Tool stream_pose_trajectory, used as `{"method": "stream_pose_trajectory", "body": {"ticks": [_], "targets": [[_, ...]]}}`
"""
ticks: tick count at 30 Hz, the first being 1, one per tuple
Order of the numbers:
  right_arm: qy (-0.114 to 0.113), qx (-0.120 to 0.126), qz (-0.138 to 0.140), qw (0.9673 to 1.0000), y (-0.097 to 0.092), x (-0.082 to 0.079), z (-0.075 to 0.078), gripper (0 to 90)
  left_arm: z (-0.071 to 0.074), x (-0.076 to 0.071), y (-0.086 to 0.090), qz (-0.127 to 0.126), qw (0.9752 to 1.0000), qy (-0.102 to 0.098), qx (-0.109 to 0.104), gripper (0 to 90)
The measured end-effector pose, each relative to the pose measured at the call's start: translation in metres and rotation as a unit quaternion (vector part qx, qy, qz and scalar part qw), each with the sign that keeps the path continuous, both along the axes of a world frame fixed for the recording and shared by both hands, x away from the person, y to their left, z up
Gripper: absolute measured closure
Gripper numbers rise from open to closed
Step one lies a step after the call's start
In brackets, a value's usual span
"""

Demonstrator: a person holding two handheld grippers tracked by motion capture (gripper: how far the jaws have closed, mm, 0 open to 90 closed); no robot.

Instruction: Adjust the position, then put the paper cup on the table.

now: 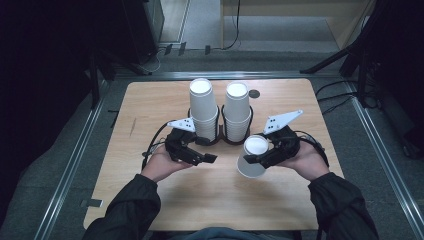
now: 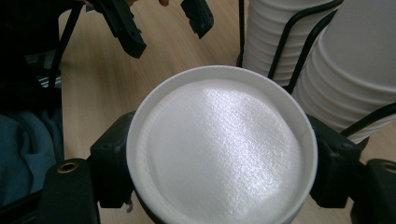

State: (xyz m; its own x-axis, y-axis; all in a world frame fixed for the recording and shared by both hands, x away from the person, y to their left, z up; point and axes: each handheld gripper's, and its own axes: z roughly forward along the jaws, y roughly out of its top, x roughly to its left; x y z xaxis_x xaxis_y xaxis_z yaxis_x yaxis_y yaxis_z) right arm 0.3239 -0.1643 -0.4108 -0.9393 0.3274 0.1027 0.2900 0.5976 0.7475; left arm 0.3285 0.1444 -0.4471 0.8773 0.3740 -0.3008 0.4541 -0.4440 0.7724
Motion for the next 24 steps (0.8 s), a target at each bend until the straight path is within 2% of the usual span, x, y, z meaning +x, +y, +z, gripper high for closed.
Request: {"method": "stream_pose_trajectory", "body": {"ticks": [2, 3, 5, 6, 10, 16, 19, 24], "targets": [[0.004, 0.000, 0.000, 1.0000, 0.001, 0.000, -0.004, 24.3, -0.002, -0.001, 0.001, -0.001, 1.0000, -0.001, -0.007, 19.0], [0.008, 0.003, 0.000, 1.0000, 0.003, 0.000, -0.011, 24.3, -0.004, -0.001, 0.002, -0.005, 0.9999, 0.005, -0.009, 17.6], [0.008, 0.007, 0.000, 0.9999, 0.004, 0.000, -0.015, 24.3, -0.005, -0.001, 0.002, -0.008, 0.9999, 0.005, -0.009, 13.7], [0.004, 0.012, -0.002, 0.9999, 0.006, 0.000, -0.021, 24.3, -0.007, -0.002, 0.003, 0.001, 1.0000, 0.003, -0.004, 11.1], [0.002, 0.012, 0.000, 0.9999, 0.007, 0.000, -0.028, 24.3, -0.009, -0.003, 0.004, 0.003, 1.0000, 0.000, -0.001, 9.9], [0.019, 0.011, 0.001, 0.9998, 0.009, 0.004, -0.038, 24.3, -0.013, -0.001, 0.004, 0.002, 1.0000, -0.004, -0.005, 9.7], [0.026, 0.010, 0.008, 0.9996, 0.015, 0.007, -0.042, 24.3, -0.017, -0.002, 0.001, -0.001, 1.0000, -0.006, 0.007, 9.5], [0.030, 0.015, 0.013, 0.9993, 0.020, 0.009, -0.045, 24.3, -0.021, -0.003, -0.006, -0.010, 0.9999, -0.006, 0.013, 9.2]]}}
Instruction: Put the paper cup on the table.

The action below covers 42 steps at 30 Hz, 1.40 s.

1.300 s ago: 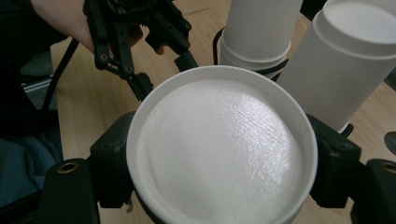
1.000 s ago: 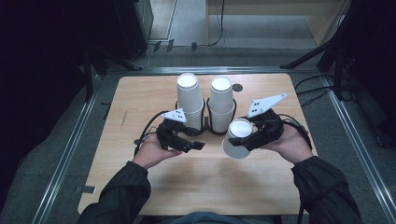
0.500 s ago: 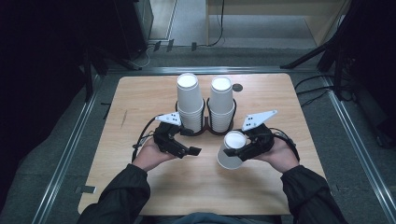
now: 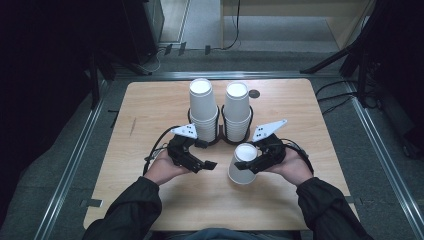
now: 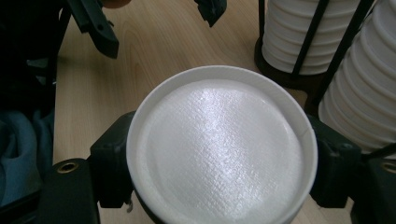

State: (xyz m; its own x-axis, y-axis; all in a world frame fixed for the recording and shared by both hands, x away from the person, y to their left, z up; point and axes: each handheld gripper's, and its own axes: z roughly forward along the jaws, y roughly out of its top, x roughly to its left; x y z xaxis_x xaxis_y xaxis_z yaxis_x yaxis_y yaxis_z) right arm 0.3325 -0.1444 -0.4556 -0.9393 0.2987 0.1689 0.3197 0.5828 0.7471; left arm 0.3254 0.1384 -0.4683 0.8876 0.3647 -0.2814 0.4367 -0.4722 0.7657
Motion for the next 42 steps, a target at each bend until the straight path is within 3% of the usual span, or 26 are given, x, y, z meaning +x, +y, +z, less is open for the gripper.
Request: {"method": "stream_pose_trajectory", "body": {"ticks": [16, 20, 26, 28, 29, 42], "targets": [[0.002, 0.037, 0.015, 0.9992, 0.017, 0.000, 0.007, 24.3, -0.014, -0.003, -0.018, -0.028, 0.9995, 0.007, 0.009, 3.1], [-0.006, 0.038, 0.018, 0.9991, 0.018, -0.003, 0.014, 24.3, -0.016, -0.006, -0.023, -0.037, 0.9992, 0.003, 0.015, 3.1], [-0.006, 0.060, 0.020, 0.9980, 0.020, -0.002, 0.022, 24.4, -0.020, -0.008, -0.032, -0.041, 0.9990, 0.000, 0.016, 3.0], [-0.008, 0.074, 0.024, 0.9970, 0.023, -0.003, 0.027, 24.4, -0.020, -0.009, -0.033, -0.044, 0.9988, -0.011, 0.016, 3.0], [-0.013, 0.077, 0.025, 0.9967, 0.024, -0.004, 0.029, 24.4, -0.019, -0.010, -0.035, -0.048, 0.9986, -0.018, 0.011, 3.1], [-0.002, 0.115, 0.036, 0.9927, 0.033, -0.010, 0.035, 24.6, -0.015, -0.013, -0.041, -0.051, 0.9983, -0.018, -0.022, 2.2]]}}
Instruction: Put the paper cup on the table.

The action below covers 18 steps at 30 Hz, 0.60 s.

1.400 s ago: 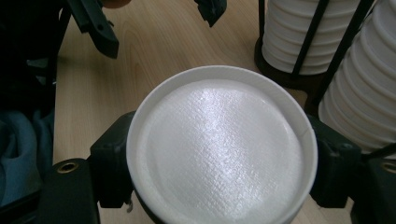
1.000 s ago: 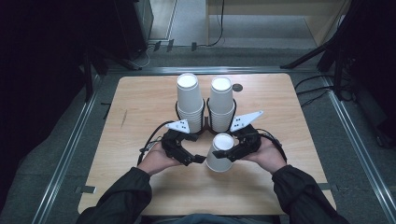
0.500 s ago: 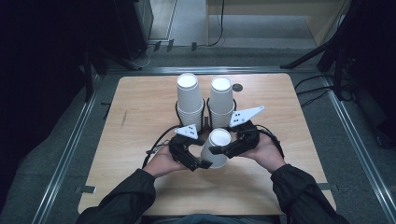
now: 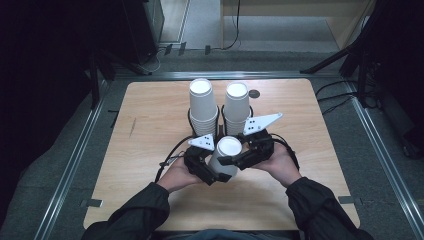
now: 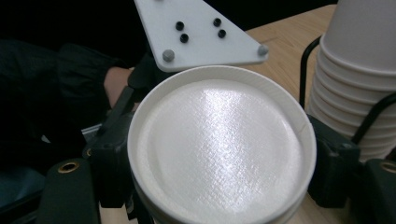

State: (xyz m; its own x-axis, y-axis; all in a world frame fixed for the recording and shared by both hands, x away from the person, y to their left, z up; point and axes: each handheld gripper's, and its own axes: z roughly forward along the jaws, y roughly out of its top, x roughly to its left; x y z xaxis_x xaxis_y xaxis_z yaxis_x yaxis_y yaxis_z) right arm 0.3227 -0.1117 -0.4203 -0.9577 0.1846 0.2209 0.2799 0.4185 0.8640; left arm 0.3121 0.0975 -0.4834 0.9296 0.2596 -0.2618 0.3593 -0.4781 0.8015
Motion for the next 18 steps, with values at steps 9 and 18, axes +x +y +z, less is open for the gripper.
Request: {"method": "stream_pose_trajectory", "body": {"ticks": [9, 18], "targets": [[-0.001, -0.001, 0.001, 1.0000, -0.0004, 0.0003, 0.0004, 25.2, 0.0068, -0.0062, 0.0038, -0.002, 0.9981, -0.061, 0.010, 13.8], [0.006, 0.006, -0.011, 0.9999, -0.0057, 0.0028, 0.0005, 17.7, 0.0098, 0.0028, 0.0070, -0.015, 0.9997, -0.012, 0.012, 18.9]]}}
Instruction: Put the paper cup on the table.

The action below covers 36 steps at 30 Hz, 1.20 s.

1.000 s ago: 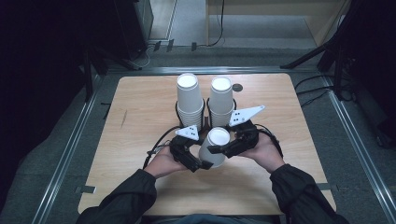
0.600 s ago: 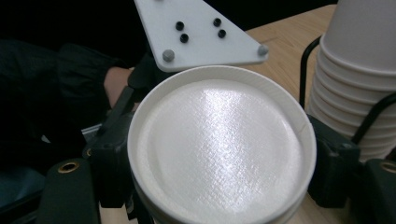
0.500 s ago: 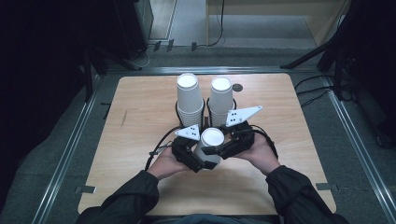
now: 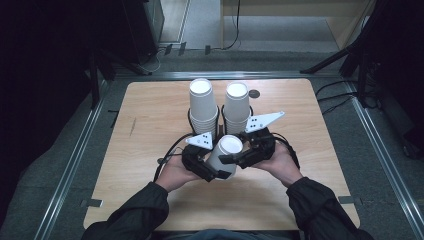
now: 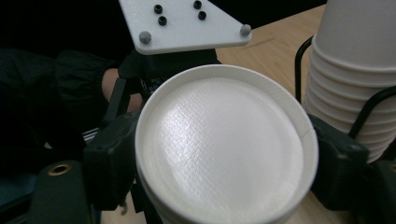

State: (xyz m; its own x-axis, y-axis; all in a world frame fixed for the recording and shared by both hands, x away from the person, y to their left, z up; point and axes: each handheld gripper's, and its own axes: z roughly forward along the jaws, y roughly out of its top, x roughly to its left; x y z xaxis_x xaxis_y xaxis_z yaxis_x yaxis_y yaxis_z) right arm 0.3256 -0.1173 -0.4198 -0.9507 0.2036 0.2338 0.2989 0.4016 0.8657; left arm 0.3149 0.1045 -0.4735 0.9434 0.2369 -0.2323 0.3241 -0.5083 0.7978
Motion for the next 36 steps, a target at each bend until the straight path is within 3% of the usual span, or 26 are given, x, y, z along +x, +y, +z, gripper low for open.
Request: {"method": "stream_pose_trajectory", "body": {"ticks": [1, 7, 14, 15, 20, 22, 27, 28, 31, 36], "targets": [[0.001, -0.004, -0.002, 1.0000, -0.004, 0.000, 0.002, 14.2, 0.002, 0.001, 0.004, 0.004, 1.0000, 0.002, 0.002, 18.9], [0.013, -0.015, -0.014, 0.9997, -0.015, 0.004, 0.000, 13.7, 0.009, 0.004, 0.014, 0.018, 0.9997, 0.001, 0.019, 18.7], [0.012, -0.058, -0.015, 0.9981, -0.021, 0.002, -0.014, 14.0, 0.015, 0.003, 0.027, 0.020, 0.9986, -0.012, 0.048, 18.2], [0.014, -0.068, -0.015, 0.9975, -0.022, 0.002, -0.017, 14.3, 0.017, 0.004, 0.030, 0.020, 0.9979, -0.012, 0.061, 18.1], [0.004, -0.088, -0.010, 0.9960, -0.022, 0.001, -0.024, 14.9, 0.019, 0.004, 0.035, 0.029, 0.9968, -0.016, 0.073, 18.1], [0.005, -0.092, -0.010, 0.9957, -0.023, 0.000, -0.026, 15.2, 0.022, 0.005, 0.038, 0.030, 0.9947, -0.025, 0.095, 18.1], [-0.004, -0.104, -0.007, 0.9946, -0.023, -0.001, -0.030, 15.5, 0.022, 0.007, 0.040, 0.029, 0.9928, -0.026, 0.113, 18.1], [-0.006, -0.115, -0.001, 0.9933, -0.022, -0.001, -0.033, 15.5, 0.022, 0.008, 0.040, 0.027, 0.9910, -0.026, 0.129, 18.1], [-0.005, -0.118, 0.004, 0.9930, -0.020, -0.001, -0.035, 15.5, 0.017, 0.013, 0.037, 0.023, 0.9862, -0.024, 0.162, 18.1], [-0.006, -0.124, 0.005, 0.9922, -0.020, 0.001, -0.038, 15.5, 0.011, 0.017, 0.032, 0.012, 0.9826, -0.020, 0.184, 18.1]]}}
